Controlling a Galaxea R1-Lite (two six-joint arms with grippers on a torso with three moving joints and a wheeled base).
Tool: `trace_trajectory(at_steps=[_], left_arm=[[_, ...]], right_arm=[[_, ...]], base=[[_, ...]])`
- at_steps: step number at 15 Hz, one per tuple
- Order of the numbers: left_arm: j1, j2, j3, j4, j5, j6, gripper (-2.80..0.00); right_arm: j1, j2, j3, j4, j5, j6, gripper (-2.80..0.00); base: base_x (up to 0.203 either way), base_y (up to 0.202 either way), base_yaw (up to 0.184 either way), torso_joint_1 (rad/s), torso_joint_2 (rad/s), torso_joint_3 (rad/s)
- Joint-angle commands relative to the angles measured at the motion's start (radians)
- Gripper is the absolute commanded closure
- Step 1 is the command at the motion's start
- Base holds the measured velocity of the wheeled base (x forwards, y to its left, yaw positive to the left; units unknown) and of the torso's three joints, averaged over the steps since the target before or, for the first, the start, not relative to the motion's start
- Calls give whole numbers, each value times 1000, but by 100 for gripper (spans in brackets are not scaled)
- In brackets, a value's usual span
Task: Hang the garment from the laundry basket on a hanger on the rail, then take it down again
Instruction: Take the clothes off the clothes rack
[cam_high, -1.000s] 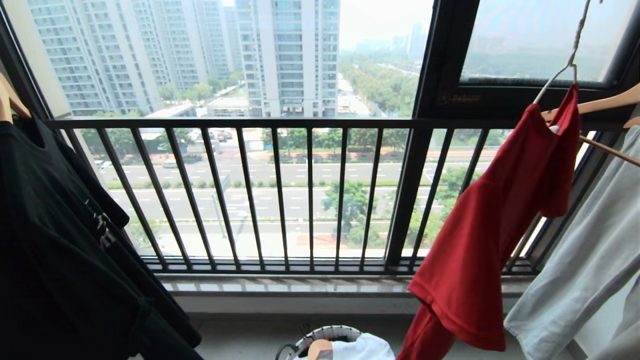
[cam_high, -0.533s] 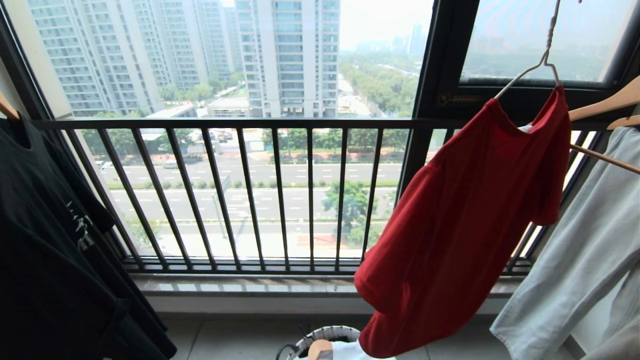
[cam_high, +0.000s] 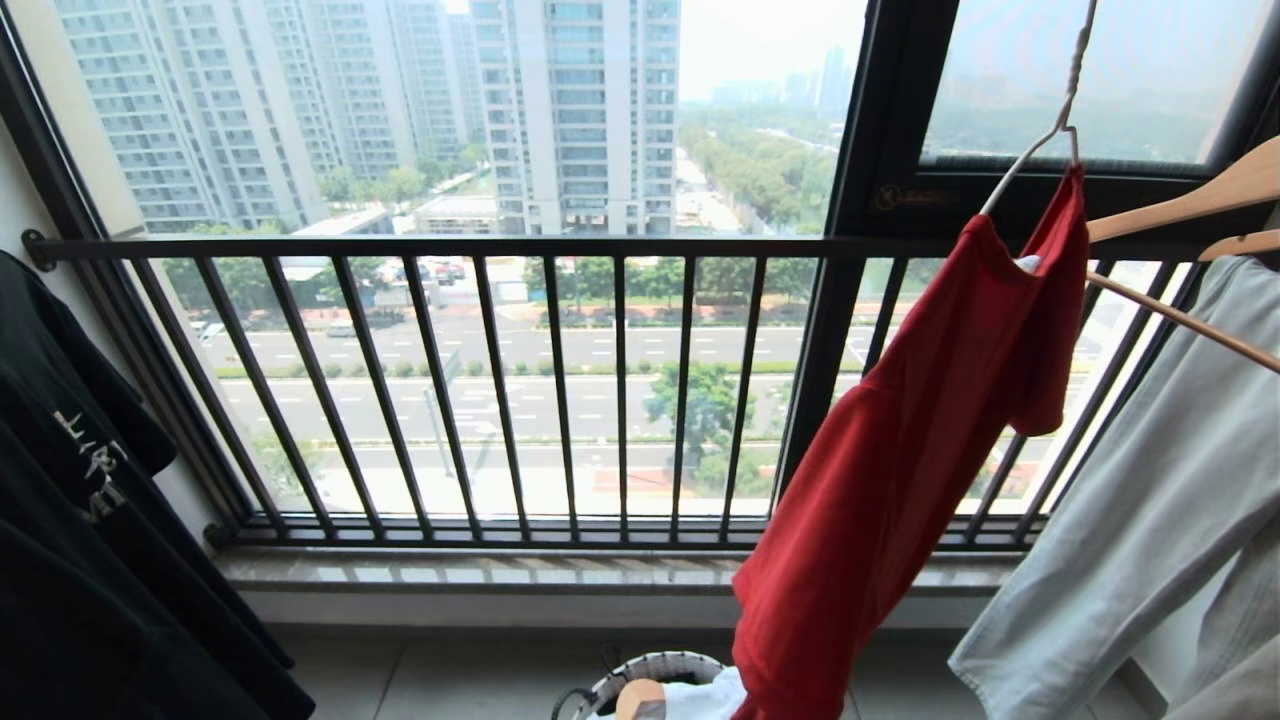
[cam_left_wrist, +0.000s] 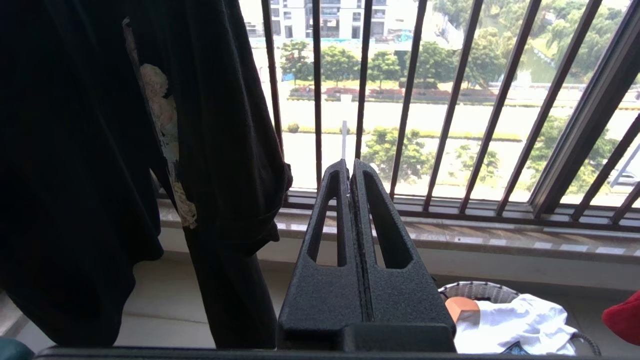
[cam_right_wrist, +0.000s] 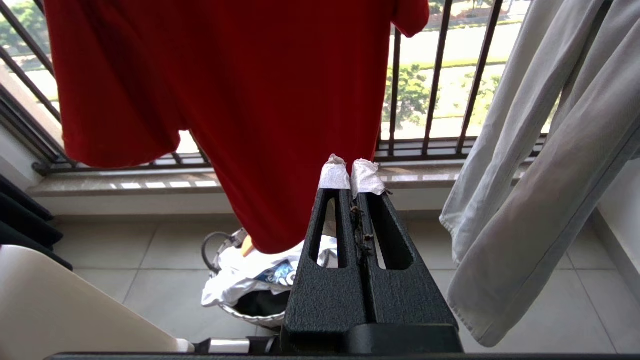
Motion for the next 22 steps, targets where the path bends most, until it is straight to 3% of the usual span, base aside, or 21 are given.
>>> trace_trajectory(at_steps=[1, 3, 4, 5, 8, 10, 12, 16, 22], left_arm=[[0, -3, 70, -22, -3, 29, 0], [0, -3, 147, -75, -10, 69, 0], [0, -3, 170, -112, -54, 79, 0], [0, -3, 175, -95, -84, 83, 0], [0, -3, 176, -80, -86, 74, 0], [0, -3, 176, -78, -86, 62, 0], [0, -3, 176, -77, -84, 45, 0], [0, -3, 176, -80, -64, -41, 0], [0, -3, 176, -80, -62, -48, 0]], right_arm=[[-7, -123, 266, -114, -1, -23, 0], [-10, -163, 474, -279, -20, -44, 0], [-11, -174, 568, -385, -28, -51, 0], [-11, -181, 653, -492, -33, -59, 0], [-12, -190, 874, -759, -39, -107, 0], [-12, -192, 974, -851, -41, -204, 0], [-12, -192, 986, -881, -41, -233, 0], [-12, -192, 986, -884, -42, -170, 0], [-12, -192, 986, -885, -42, -163, 0]], base=[[0, 0, 0, 0, 0, 0], [0, 0, 0, 0, 0, 0], [0, 0, 0, 0, 0, 0], [0, 0, 0, 0, 0, 0], [0, 0, 0, 0, 0, 0], [0, 0, 0, 0, 0, 0], [0, 0, 0, 0, 0, 0], [0, 0, 0, 0, 0, 0], [0, 0, 0, 0, 0, 0]])
